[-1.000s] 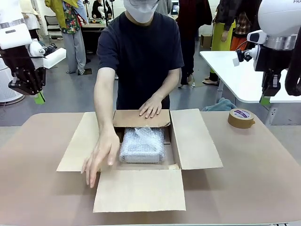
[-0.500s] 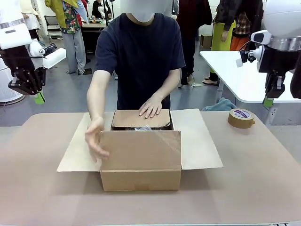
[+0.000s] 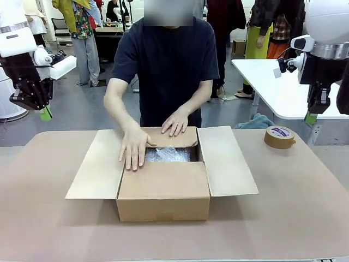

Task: Wrap the clocks to prevent damage.
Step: Push the right (or left) flap of the Package Box to close it.

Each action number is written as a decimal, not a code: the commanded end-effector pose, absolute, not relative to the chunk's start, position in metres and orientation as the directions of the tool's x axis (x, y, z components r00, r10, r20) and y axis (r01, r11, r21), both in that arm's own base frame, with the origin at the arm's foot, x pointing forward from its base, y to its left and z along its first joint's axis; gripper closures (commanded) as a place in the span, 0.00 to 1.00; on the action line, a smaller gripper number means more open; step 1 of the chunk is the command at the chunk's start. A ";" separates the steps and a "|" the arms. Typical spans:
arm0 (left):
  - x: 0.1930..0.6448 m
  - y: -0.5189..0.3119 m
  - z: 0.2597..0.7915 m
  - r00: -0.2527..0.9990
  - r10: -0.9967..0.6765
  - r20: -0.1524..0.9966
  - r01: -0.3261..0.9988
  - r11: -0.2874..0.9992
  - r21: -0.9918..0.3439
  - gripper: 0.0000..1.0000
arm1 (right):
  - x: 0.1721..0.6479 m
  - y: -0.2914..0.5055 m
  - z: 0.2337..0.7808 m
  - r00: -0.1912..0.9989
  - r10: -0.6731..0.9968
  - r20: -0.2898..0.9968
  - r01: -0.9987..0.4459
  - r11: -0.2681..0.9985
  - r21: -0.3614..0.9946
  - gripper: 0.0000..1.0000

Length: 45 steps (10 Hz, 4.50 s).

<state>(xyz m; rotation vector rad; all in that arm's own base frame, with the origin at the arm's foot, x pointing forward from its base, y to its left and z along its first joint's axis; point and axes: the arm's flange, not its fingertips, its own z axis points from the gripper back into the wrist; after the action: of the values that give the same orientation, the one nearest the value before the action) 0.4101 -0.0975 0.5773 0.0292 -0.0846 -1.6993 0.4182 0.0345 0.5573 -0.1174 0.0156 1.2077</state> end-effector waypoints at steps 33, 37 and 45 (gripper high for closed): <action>0.409 -0.098 0.578 -0.110 -0.994 0.023 0.991 -0.107 0.086 0.99 | 0.496 -0.019 0.311 0.054 0.532 0.845 -0.997 0.081 0.012 0.99; 0.409 -0.098 0.578 -0.110 -0.994 0.023 0.991 -0.107 0.086 0.99 | 0.513 0.017 0.288 0.107 0.490 0.865 -0.993 0.014 0.115 0.99; 0.409 -0.098 0.578 -0.110 -0.994 0.023 0.991 -0.107 0.086 0.99 | 0.509 0.073 0.313 0.028 0.112 0.993 -0.992 -0.118 0.041 0.99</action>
<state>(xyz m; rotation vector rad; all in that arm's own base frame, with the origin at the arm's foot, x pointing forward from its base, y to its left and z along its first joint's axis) 0.4101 -0.0974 0.5773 0.0319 -0.0839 -1.6979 0.5118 0.0621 0.3121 1.2096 -0.9947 1.3079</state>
